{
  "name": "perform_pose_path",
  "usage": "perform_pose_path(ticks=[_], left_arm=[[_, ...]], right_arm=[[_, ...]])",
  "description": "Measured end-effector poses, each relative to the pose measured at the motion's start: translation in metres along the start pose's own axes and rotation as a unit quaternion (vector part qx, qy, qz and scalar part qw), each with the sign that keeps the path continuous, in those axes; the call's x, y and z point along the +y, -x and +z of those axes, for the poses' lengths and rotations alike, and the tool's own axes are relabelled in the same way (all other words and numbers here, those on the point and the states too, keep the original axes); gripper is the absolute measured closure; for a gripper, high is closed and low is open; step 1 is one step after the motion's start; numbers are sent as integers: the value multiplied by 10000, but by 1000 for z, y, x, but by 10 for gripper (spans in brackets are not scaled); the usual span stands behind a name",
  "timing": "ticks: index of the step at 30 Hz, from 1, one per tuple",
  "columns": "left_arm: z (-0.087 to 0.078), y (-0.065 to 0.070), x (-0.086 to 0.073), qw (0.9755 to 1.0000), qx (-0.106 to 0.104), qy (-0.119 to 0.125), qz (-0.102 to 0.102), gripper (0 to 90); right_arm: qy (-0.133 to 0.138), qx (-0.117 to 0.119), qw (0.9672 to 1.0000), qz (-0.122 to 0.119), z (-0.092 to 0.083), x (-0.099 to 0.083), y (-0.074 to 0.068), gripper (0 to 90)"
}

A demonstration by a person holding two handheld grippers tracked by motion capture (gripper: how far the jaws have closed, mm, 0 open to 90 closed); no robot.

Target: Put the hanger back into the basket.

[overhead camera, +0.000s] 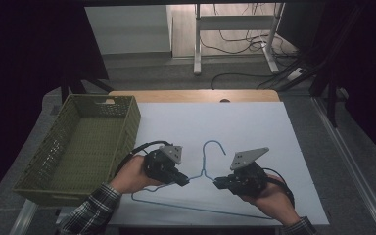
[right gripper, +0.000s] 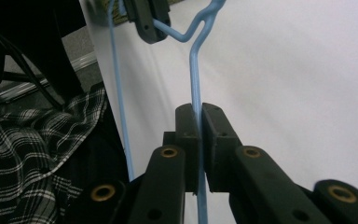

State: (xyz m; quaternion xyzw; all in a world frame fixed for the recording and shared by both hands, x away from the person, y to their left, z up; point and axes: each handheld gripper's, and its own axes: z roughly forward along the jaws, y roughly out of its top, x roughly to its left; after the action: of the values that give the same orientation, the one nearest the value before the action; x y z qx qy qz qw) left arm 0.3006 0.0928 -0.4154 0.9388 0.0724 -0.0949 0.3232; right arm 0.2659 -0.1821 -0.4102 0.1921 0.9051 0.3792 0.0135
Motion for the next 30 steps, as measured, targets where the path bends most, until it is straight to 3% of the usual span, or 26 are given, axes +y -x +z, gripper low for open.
perform_pose_path(ticks=[3, 6, 7, 10, 12, 17, 18, 19, 30], left_arm=[[-3, 2, -1, 9998, -45, 169, -5, 874], [-8, 3, -2, 9997, 92, 226, -21, 874], [-10, 2, -2, 9997, 54, 228, -88, 874], [-15, 0, -4, 9989, 189, 380, -212, 874], [-18, -2, -7, 9976, 309, 482, -400, 873], [-28, -9, -17, 9917, 656, 751, -811, 873], [-31, -9, -19, 9894, 761, 837, -909, 873], [-33, -10, -21, 9883, 761, 861, -999, 874], [-63, -20, -39, 9729, 1259, 1200, -1522, 874]], right_arm=[[104, -175, 9998, 17, -2, 0, 1, 761], [210, -336, 9992, 76, -7, 0, 4, 682], [252, -360, 9990, 102, -8, -1, 4, 666], [353, -595, 9976, 87, -14, -1, 2, 591], [454, -720, 9963, 93, -19, -2, 1, 546], [641, -812, 9942, 309, -27, -6, 0, 464], [665, -843, 9936, 340, -28, -7, 0, 448], [672, -858, 9933, 375, -28, -9, 1, 432], [719, -954, 9905, 687, -26, -23, 1, 389]])
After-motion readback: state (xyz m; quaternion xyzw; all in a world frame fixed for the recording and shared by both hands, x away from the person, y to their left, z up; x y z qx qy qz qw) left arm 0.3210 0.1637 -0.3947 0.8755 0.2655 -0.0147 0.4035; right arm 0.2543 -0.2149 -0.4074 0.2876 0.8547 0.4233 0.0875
